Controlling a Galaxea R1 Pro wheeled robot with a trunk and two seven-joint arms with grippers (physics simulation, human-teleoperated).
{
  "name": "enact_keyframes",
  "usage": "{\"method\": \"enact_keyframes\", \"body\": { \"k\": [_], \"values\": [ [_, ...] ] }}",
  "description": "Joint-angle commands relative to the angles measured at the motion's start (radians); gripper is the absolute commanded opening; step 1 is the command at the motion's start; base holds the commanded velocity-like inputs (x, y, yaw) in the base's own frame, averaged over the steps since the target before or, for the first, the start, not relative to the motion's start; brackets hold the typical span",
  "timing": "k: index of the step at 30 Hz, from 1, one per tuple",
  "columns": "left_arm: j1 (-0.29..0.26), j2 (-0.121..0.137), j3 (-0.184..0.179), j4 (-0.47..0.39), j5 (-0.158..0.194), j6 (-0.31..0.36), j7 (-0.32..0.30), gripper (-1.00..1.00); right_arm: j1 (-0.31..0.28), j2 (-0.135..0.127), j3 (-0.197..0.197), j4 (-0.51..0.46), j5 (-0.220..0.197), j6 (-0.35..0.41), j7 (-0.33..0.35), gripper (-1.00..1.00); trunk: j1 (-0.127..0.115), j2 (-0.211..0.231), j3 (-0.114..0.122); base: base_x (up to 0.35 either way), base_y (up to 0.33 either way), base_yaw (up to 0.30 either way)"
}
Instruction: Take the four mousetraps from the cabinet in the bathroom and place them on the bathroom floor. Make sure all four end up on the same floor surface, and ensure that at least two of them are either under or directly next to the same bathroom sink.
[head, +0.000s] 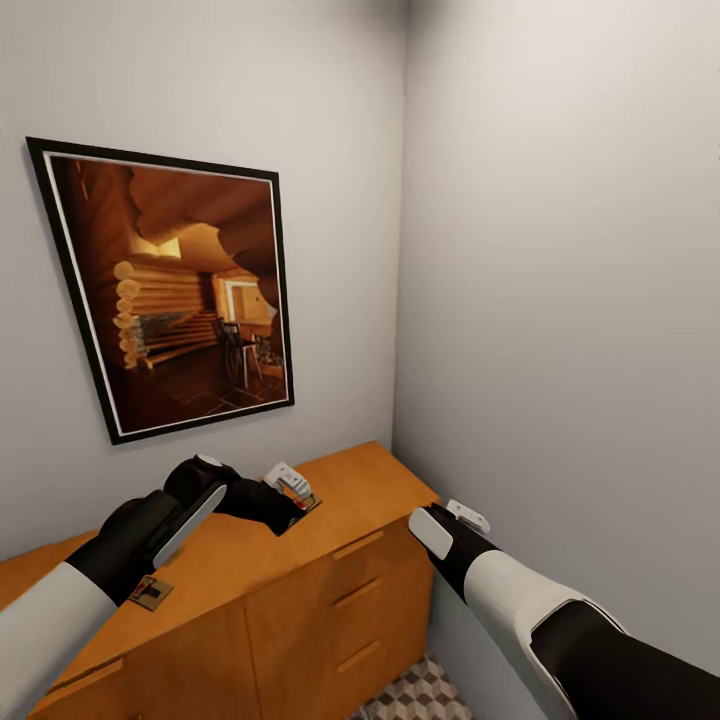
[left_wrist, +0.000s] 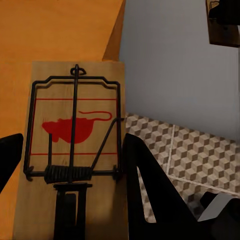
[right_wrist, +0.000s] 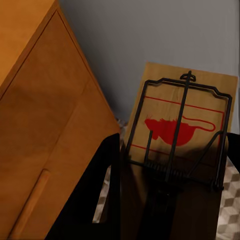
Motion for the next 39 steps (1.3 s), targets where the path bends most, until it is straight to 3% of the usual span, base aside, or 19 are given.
{"method": "enact_keyframes", "body": {
  "k": [1,12,16,19,35,39],
  "values": [
    [-0.001,0.001,-0.002,-0.001,-0.001,0.002,-0.001,-1.0,0.0,0.0,0.003,-0.001,0.001,0.009,-0.001,-1.0,0.0,-0.001,-0.001,-0.034,-0.03,0.0],
    [-0.001,-0.001,-0.003,-0.002,0.001,0.002,-0.002,-1.0,0.002,0.0,0.004,0.038,0.001,0.014,0.033,-1.0,0.0,-0.001,-0.001,-0.007,-0.006,0.0],
    [-0.001,-0.012,-0.003,-0.001,0.0,0.002,-0.002,-1.0,0.003,0.0,0.007,0.145,0.007,0.014,0.169,-1.0,0.0,-0.001,-0.001,-0.193,0.0,0.0],
    [-0.001,-0.019,-0.003,-0.001,0.0,0.002,-0.002,-1.0,0.003,0.0,0.008,0.174,0.008,0.014,0.211,-1.0,0.0,-0.001,-0.001,-0.3,0.0,0.0],
    [-0.001,-0.028,-0.002,-0.001,-0.001,0.002,-0.001,-1.0,0.003,0.0,0.008,0.19,0.054,0.015,0.232,-1.0,0.0,-0.001,-0.001,-0.336,0.0,0.0],
    [-0.001,-0.04,-0.003,0.0,-0.002,0.002,-0.001,-1.0,0.003,0.0,0.008,0.19,0.056,0.015,0.232,-1.0,0.0,-0.001,-0.001,-0.329,0.0,0.0]
  ]
}}
